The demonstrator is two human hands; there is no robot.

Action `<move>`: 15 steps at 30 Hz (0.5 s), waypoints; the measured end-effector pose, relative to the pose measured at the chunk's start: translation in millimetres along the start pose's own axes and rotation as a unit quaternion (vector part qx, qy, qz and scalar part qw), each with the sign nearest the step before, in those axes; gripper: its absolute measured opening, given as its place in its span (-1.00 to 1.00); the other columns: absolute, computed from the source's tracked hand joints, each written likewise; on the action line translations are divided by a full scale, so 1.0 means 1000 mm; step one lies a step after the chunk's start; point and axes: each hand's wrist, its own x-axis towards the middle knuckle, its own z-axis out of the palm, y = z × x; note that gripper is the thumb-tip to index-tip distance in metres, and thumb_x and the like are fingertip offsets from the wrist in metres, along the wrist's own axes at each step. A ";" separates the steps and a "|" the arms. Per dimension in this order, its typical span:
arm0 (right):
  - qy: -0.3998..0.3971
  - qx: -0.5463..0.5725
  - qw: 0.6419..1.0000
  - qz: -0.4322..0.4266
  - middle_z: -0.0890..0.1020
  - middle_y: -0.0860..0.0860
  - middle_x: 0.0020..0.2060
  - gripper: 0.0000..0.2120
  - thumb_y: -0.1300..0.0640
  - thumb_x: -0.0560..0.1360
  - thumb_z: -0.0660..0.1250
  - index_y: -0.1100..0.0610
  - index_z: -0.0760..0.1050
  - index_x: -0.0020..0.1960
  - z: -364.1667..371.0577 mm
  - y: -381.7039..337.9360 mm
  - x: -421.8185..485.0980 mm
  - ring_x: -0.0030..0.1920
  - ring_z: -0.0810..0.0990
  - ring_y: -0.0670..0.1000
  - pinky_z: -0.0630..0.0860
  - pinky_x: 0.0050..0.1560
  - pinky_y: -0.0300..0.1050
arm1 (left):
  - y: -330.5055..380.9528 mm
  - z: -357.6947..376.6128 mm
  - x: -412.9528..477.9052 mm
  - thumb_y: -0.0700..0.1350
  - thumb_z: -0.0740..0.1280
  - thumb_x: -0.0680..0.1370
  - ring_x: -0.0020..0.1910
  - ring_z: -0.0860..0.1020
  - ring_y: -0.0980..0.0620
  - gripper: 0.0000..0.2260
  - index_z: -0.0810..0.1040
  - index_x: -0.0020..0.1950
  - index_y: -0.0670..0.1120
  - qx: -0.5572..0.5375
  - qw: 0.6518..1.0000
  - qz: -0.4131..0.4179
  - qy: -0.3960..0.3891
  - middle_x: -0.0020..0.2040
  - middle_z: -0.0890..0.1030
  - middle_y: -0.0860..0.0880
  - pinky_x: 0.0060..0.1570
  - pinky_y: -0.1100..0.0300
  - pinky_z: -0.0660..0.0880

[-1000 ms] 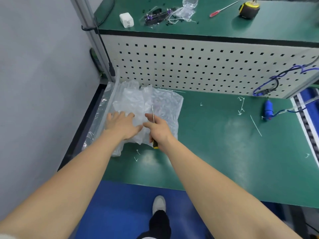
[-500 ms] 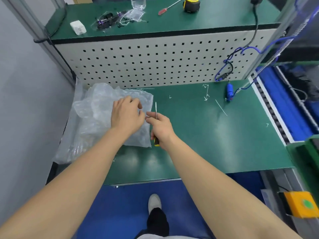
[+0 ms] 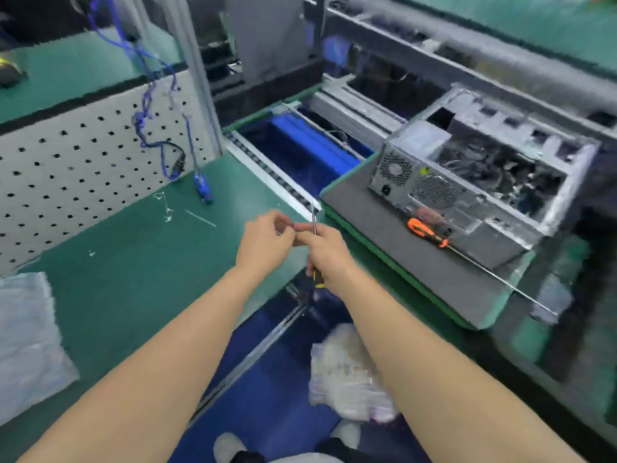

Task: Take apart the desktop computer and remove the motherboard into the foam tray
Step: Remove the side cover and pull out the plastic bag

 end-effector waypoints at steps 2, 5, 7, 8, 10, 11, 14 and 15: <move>0.046 0.003 0.999 -0.014 0.75 0.08 -0.13 -0.85 0.15 0.56 0.34 0.05 0.63 0.09 -0.061 -0.007 -0.003 -0.61 0.40 0.04 0.26 -0.60 -0.25 | 0.048 0.040 0.007 -0.11 0.36 0.53 -0.12 0.64 0.06 -0.88 0.65 0.02 0.01 -0.014 0.999 0.041 -0.030 -0.08 0.71 0.06 -0.12 0.23 0.50; 0.109 0.000 0.993 -0.033 0.64 0.01 -0.41 -0.85 0.17 0.57 0.32 0.08 0.64 0.08 -0.143 -0.018 -0.011 -0.64 0.39 0.04 0.26 -0.57 -0.23 | 0.116 0.090 0.014 -0.15 0.38 0.52 -0.07 0.62 0.04 -0.88 0.68 0.02 -0.04 -0.012 0.991 0.121 -0.051 -0.10 0.71 0.02 0.04 0.21 0.46; 0.148 0.011 0.988 -0.041 0.68 0.03 -0.32 -0.85 0.18 0.58 0.32 0.09 0.64 0.08 -0.189 -0.025 -0.017 -0.64 0.39 0.02 0.30 -0.54 -0.18 | 0.157 0.117 0.017 -0.12 0.37 0.52 -0.08 0.59 0.11 -0.87 0.68 0.01 0.01 -0.012 0.985 0.154 -0.070 -0.13 0.69 0.10 0.03 0.22 0.47; 0.161 0.016 0.986 -0.045 0.71 0.03 -0.26 -0.84 0.18 0.58 0.30 0.09 0.64 0.10 -0.210 -0.029 -0.020 -0.63 0.38 0.01 0.32 -0.53 -0.16 | 0.176 0.127 0.019 -0.11 0.36 0.51 -0.11 0.59 0.16 -0.87 0.68 0.00 0.05 -0.017 0.983 0.165 -0.079 -0.16 0.67 0.15 -0.03 0.23 0.47; 0.179 0.023 0.982 -0.057 0.73 0.01 -0.25 -0.81 0.18 0.59 0.27 0.09 0.62 0.13 -0.244 -0.038 -0.025 -0.63 0.38 0.02 0.33 -0.51 -0.14 | 0.208 0.145 0.024 -0.10 0.34 0.51 -0.14 0.58 0.26 -0.86 0.67 -0.02 0.08 -0.033 0.977 0.186 -0.099 -0.20 0.65 0.18 -0.13 0.29 0.45; 0.188 0.025 0.980 -0.064 0.73 0.03 -0.20 -0.81 0.19 0.60 0.27 0.08 0.63 0.13 -0.258 -0.042 -0.026 -0.63 0.39 0.02 0.34 -0.52 -0.14 | 0.222 0.153 0.028 -0.09 0.34 0.50 -0.15 0.58 0.28 -0.86 0.67 -0.03 0.08 -0.038 0.973 0.202 -0.107 -0.21 0.65 0.17 -0.15 0.31 0.45; 0.226 0.034 0.971 -0.068 0.73 0.09 -0.10 -0.82 0.18 0.58 0.29 0.05 0.65 0.08 -0.294 -0.055 -0.020 -0.61 0.40 0.04 0.36 -0.56 -0.17 | 0.258 0.170 0.043 -0.10 0.34 0.51 -0.20 0.56 0.33 -0.87 0.66 -0.03 0.07 -0.030 0.960 0.246 -0.129 -0.21 0.64 0.16 -0.23 0.50 0.35; 0.239 0.037 0.968 -0.065 0.72 0.07 -0.12 -0.82 0.18 0.56 0.30 0.05 0.65 0.07 -0.303 -0.058 -0.015 -0.61 0.39 0.04 0.38 -0.56 -0.15 | 0.267 0.175 0.050 -0.11 0.34 0.52 -0.22 0.55 0.35 -0.87 0.66 -0.03 0.07 -0.025 0.956 0.257 -0.141 -0.22 0.63 0.17 -0.28 0.54 0.33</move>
